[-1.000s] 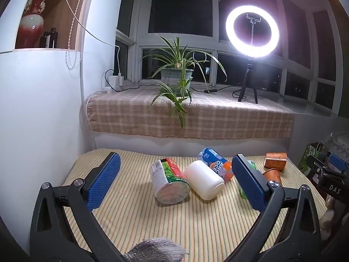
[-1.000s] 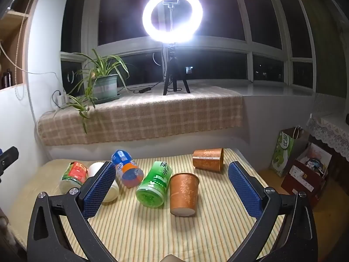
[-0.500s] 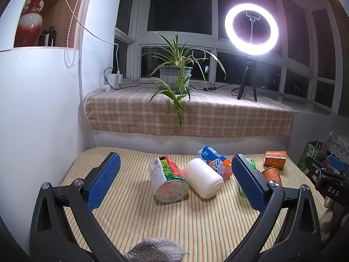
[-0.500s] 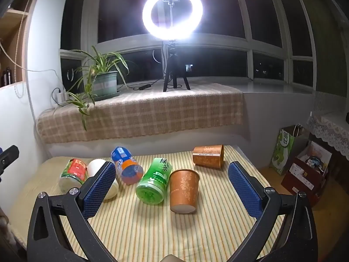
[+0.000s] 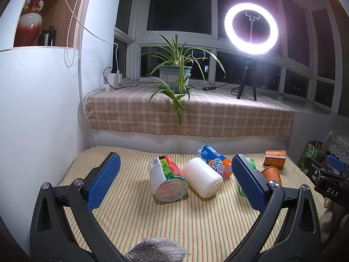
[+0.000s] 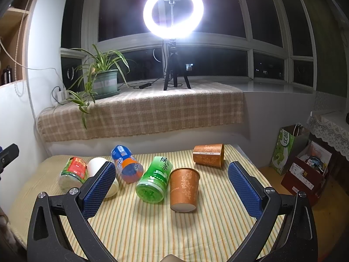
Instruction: Flip cup upright
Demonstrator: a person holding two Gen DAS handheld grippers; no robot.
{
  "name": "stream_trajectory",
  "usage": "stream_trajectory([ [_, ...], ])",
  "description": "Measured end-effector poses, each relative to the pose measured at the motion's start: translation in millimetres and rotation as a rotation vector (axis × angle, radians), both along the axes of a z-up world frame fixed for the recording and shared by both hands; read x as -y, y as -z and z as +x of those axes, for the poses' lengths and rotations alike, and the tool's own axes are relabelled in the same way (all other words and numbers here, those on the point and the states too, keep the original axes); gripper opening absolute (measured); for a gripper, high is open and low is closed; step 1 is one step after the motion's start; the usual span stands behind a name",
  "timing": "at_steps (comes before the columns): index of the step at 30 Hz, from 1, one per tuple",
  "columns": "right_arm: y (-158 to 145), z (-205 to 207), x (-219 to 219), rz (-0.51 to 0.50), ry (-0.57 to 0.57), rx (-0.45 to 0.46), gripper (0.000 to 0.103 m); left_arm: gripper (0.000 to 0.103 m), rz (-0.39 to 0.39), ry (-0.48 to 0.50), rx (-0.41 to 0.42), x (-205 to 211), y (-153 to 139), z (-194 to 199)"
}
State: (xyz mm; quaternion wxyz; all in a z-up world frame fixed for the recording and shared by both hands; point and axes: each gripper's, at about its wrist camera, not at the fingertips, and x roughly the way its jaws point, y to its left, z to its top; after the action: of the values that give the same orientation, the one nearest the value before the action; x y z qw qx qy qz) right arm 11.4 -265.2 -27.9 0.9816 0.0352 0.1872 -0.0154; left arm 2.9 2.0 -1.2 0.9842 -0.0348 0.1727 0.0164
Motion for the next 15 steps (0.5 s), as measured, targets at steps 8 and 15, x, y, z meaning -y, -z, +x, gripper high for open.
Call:
stream_trajectory([
  [8, 1.2, -0.1, -0.3, -0.001, 0.001, -0.002, 0.103, 0.103, -0.002, -0.001, 0.001, 1.4, 0.1, 0.3],
  [15, 3.1, -0.4, -2.2, -0.004, 0.002, -0.001, 0.103, 0.103, 0.000, -0.001, 0.000, 1.1, -0.3, -0.1],
])
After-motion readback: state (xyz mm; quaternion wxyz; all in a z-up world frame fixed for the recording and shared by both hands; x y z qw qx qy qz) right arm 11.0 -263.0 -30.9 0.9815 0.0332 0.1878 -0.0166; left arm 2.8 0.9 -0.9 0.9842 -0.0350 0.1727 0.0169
